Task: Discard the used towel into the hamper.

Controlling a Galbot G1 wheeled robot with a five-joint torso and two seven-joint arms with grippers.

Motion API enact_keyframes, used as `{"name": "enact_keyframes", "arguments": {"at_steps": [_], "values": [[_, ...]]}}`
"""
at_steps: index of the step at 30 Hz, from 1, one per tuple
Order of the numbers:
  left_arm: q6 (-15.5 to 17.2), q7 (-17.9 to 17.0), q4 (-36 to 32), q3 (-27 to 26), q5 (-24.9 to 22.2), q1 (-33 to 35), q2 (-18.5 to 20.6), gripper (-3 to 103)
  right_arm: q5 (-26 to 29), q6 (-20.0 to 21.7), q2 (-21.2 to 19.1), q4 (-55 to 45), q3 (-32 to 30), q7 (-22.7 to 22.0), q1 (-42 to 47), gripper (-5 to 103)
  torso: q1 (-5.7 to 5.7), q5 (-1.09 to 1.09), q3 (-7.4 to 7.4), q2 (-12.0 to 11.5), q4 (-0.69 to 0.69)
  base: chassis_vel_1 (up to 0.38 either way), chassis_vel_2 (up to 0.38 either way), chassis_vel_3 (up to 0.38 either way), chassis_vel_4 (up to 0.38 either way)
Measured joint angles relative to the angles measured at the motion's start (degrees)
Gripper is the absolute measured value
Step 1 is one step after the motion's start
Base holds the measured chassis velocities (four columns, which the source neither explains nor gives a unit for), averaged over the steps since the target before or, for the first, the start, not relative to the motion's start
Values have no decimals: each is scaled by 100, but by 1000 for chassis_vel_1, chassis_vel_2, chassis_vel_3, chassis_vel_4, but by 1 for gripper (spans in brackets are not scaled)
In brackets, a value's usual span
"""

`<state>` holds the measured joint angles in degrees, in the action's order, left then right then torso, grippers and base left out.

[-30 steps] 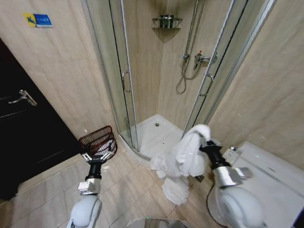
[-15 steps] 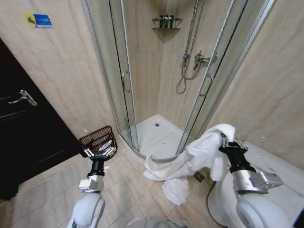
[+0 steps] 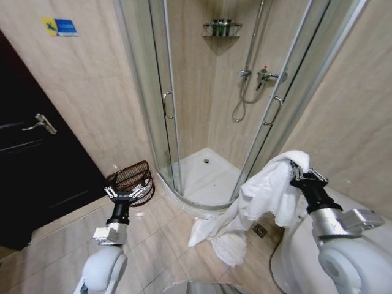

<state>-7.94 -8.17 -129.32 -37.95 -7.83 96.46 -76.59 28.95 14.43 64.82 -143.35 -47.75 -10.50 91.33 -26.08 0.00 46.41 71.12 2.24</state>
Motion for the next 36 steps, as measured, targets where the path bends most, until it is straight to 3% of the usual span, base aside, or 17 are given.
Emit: {"name": "enact_keyframes", "arguments": {"at_steps": [21,28,36], "values": [[76,-4,-19,-167,-34,-65,-107,100,-109,77,-81,10,336,161,-125,4,0,-2,0,0,-1,108,108,111,109],[-208,-23,-10,-169,-8,-35,-148,100,-128,132,-67,10,325,246,-157,4,1,0,0,0,2,119,102,96,85],[-222,-8,-92,-123,10,34,-218,100,-126,133,-62,11,354,279,-125,4,0,1,0,0,-3,25,9,4,-6]]}}
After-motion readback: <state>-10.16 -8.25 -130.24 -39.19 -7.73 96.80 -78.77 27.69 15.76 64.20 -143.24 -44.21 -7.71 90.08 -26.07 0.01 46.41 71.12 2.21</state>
